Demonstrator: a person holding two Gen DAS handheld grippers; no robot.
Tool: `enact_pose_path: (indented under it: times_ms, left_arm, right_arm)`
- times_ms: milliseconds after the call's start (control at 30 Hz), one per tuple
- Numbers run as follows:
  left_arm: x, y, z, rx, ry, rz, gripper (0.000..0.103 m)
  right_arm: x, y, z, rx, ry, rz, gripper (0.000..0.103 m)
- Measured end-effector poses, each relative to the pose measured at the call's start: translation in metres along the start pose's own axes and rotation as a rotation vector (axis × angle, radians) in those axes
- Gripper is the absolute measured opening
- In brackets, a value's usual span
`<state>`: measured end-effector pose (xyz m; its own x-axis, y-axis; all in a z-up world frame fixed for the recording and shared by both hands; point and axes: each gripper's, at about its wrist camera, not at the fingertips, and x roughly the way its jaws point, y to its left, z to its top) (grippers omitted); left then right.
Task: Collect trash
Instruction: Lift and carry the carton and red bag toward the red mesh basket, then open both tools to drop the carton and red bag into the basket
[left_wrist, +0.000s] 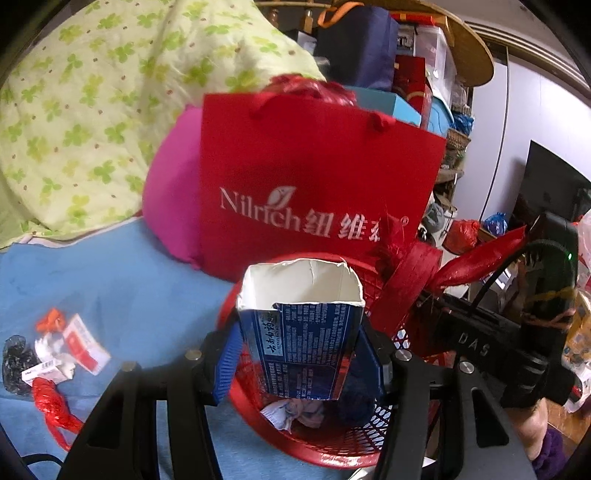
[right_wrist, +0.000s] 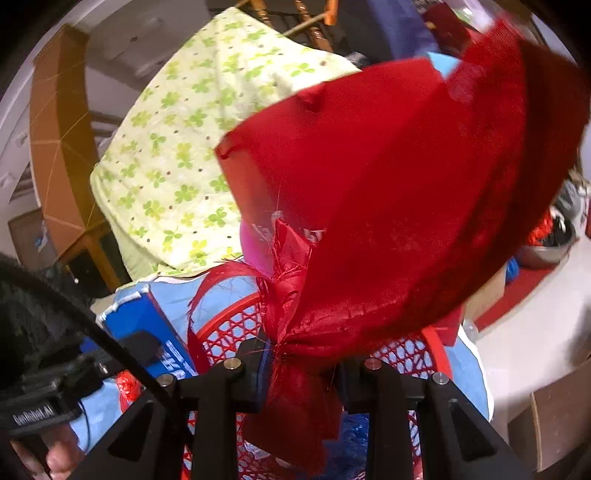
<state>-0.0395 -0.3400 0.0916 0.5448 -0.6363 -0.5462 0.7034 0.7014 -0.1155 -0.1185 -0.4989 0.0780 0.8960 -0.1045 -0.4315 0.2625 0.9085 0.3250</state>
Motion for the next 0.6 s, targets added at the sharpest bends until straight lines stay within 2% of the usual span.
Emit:
enact_pose_path:
  times_ms: [67, 133, 200, 233, 267, 300, 600]
  left_arm:
    - [0.007, -0.002, -0.003, 0.002, 0.023, 0.001, 0.062]
    - [0.010, -0.001, -0.006, -0.003, 0.037, 0.004, 0.068]
    - [0.010, 0.002, -0.010, -0.006, 0.039, 0.007, 0.069]
    - [0.009, 0.003, -0.011, -0.006, 0.039, 0.011, 0.069]
    - [0.008, 0.005, -0.012, -0.007, 0.038, 0.015, 0.069]
    - [0.005, 0.008, -0.014, -0.009, 0.035, 0.019, 0.069]
    - [-0.024, 0.068, -0.041, -0.105, 0.032, 0.107, 0.069]
  right_arm:
    - [0.000, -0.004, -0.001, 0.028, 0.008, -0.002, 0.032]
    - [0.002, -0.004, -0.001, 0.038, 0.010, -0.007, 0.033]
    - [0.003, -0.004, 0.000, 0.041, 0.018, -0.015, 0.036]
    - [0.003, -0.005, 0.000, 0.043, 0.024, -0.018, 0.047]
    - [0.004, -0.006, 0.004, 0.045, 0.024, -0.018, 0.066]
    - [0.004, -0.003, 0.003, 0.045, 0.018, -0.016, 0.070]
    - [-0.016, 0.000, 0.003, 0.009, -0.061, 0.002, 0.071]
